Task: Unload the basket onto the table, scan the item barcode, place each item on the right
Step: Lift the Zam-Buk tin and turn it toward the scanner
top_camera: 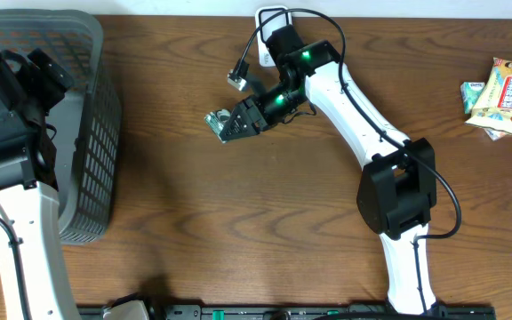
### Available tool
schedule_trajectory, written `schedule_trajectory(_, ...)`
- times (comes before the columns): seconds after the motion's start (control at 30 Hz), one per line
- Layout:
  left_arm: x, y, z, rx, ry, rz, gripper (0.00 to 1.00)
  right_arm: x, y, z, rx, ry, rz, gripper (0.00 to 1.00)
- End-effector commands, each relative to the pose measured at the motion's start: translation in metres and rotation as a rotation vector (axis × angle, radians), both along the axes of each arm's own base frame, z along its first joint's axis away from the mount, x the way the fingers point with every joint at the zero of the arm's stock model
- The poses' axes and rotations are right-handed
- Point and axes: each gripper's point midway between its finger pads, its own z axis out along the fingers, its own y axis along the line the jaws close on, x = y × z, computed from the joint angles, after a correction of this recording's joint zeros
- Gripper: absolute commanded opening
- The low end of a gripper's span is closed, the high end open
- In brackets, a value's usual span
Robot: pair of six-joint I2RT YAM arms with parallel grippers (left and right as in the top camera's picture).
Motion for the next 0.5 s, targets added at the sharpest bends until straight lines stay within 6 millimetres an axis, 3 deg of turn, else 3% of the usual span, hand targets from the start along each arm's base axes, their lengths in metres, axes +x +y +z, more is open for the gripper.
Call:
schedule_trajectory(0.0,0.0,0.003,0.006,0.013,-0.007,0.002,0.98,-0.006,0.005,0.023,0.135,-0.027,0.053,0.52)
schedule_trajectory(0.1,0.0,0.003,0.006,0.013,-0.007,0.002,0.98,-0.002,0.002,0.016,0.091,-0.048,0.046,0.53)
schedule_trajectory(0.2,0.0,0.003,0.006,0.013,-0.007,0.002,0.98,0.005,-0.008,-0.007,-0.049,-0.11,0.032,0.53)
schedule_trajectory(0.33,0.0,0.003,0.006,0.013,-0.007,0.002,0.98,0.017,-0.043,-0.05,-0.391,-0.229,0.016,0.51)
schedule_trajectory(0.47,0.0,0.003,0.006,0.013,-0.007,0.002,0.98,0.029,-0.082,-0.073,-0.68,-0.33,0.016,0.49)
